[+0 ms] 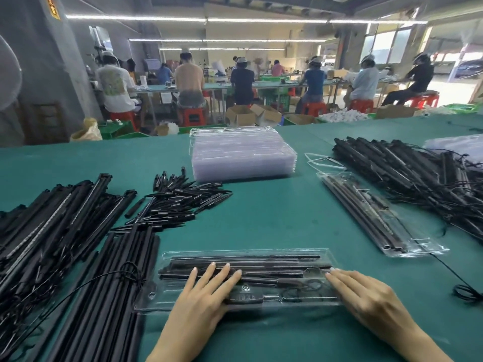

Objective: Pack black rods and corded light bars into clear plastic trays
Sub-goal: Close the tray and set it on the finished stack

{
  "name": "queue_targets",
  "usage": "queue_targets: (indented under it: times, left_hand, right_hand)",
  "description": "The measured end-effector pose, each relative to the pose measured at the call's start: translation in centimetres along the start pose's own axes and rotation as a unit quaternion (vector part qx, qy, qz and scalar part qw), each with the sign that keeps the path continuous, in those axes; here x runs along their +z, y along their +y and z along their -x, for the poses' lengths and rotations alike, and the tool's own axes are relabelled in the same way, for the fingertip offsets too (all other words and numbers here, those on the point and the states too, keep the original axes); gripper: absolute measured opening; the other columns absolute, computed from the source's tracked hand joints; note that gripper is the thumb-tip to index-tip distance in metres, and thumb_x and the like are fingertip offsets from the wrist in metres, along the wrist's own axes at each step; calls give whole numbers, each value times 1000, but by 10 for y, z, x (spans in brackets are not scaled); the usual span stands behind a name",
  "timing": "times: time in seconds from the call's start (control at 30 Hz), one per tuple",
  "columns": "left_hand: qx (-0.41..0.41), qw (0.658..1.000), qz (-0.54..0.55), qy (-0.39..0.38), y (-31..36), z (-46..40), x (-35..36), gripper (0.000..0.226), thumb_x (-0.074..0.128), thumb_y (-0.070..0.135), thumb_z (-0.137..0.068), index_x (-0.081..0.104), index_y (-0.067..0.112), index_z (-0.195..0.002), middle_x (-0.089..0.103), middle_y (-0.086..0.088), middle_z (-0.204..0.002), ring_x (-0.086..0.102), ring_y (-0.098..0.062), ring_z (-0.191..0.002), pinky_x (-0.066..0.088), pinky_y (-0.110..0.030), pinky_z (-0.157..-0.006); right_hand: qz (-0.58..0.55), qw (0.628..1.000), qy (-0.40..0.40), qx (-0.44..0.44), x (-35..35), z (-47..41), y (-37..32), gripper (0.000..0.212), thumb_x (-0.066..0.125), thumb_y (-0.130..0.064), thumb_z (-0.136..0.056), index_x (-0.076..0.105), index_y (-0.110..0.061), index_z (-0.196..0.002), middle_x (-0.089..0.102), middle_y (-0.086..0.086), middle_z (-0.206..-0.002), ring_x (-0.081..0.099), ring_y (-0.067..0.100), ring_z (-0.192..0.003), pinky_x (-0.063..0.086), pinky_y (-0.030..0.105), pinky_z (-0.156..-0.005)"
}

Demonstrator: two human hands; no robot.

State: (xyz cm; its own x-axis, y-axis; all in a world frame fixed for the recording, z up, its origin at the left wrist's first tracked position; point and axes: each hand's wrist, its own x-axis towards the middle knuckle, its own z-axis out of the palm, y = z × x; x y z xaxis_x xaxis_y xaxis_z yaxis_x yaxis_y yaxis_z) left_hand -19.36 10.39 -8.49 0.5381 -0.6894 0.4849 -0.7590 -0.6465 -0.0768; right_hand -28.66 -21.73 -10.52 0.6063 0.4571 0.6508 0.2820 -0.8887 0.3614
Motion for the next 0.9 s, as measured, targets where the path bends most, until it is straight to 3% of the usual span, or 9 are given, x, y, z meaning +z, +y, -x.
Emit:
queue_targets:
  times: [0.07, 0.13, 0.2, 0.37, 0.57, 0.63, 0.7, 0.8, 0.9]
  left_hand:
    - [53, 996, 14, 69, 3, 2, -3, 22, 65, 25, -85, 75, 20, -104, 71, 4, -108, 69, -16, -98, 46, -34, -90]
    - [71, 993, 15, 96, 6, 3, -3, 47, 32, 23, -102, 78, 19, -92, 73, 7, -93, 71, -13, -86, 48, -29, -81]
    - [70, 989, 7, 127, 10, 2, -3, 58, 25, 22, -104, 78, 17, -82, 72, 8, -81, 71, -13, -75, 54, -24, -69]
    - [71, 983, 7, 170, 9, 6, 0, 58, 29, 19, -103, 76, 11, -70, 72, 4, -74, 72, -12, -75, 58, -23, -65]
    - [84, 983, -22, 163, 7, 8, 9, 50, 36, 17, -99, 73, 16, -66, 69, 7, -68, 71, -10, -71, 56, -22, -62]
    - [75, 989, -26, 127, 8, 6, 8, 39, 43, 18, -94, 70, 18, -67, 64, 8, -67, 67, -12, -69, 53, -23, -60]
    - [64, 994, -14, 92, 9, 3, 6, 11, 55, 21, -79, 66, 19, -77, 60, 7, -71, 55, -14, -69, 43, -23, -63]
    - [26, 999, -2, 44, 11, 2, 8, 45, 73, 21, -58, 67, 16, -103, 64, 5, -90, 57, -16, -77, 39, -27, -78]
    - [-9, 999, 5, 31, 12, 1, 6, 60, 79, 16, -49, 70, 14, -108, 67, 2, -101, 61, -19, -92, 38, -31, -91]
  right_hand:
    - [2, 1000, 8, -2, 1, -1, 0, 28, 49, -6, -85, 76, 1, -89, 74, 8, -90, 72, 21, -79, 59, 32, -72]
    - [-2, 1000, 17, 15, 2, 0, -1, 24, 53, -6, -84, 75, 1, -90, 73, 8, -91, 72, 21, -81, 58, 30, -75]
    - [-13, 998, 37, 43, 1, -1, -2, 19, 59, -9, -82, 76, -1, -89, 73, 6, -93, 71, 20, -83, 54, 29, -80]
    - [4, 995, 85, 51, -7, 2, -3, 18, 69, -18, -81, 68, -13, -64, 70, 0, -81, 71, 17, -80, 47, 28, -76]
    - [1, 997, 78, 9, -2, 1, -5, 31, 61, -15, -89, 65, -12, -58, 64, 1, -67, 68, 19, -66, 47, 29, -74]
    - [-1, 998, 65, 17, -1, 1, -5, 32, 59, -15, -89, 64, -13, -57, 63, 1, -65, 67, 19, -65, 50, 27, -68]
    - [-3, 998, 62, 22, -2, -1, -5, 33, 58, -16, -89, 62, -13, -57, 62, 1, -65, 66, 20, -65, 54, 29, -60]
    - [-4, 997, 72, 28, -2, -2, -6, 29, 62, -15, -86, 61, -14, -57, 62, 1, -66, 65, 20, -64, 53, 29, -55]
    - [-4, 994, 88, 59, -1, 0, -4, 27, 64, -16, -83, 60, -15, -56, 63, 0, -67, 66, 19, -65, 49, 25, -64]
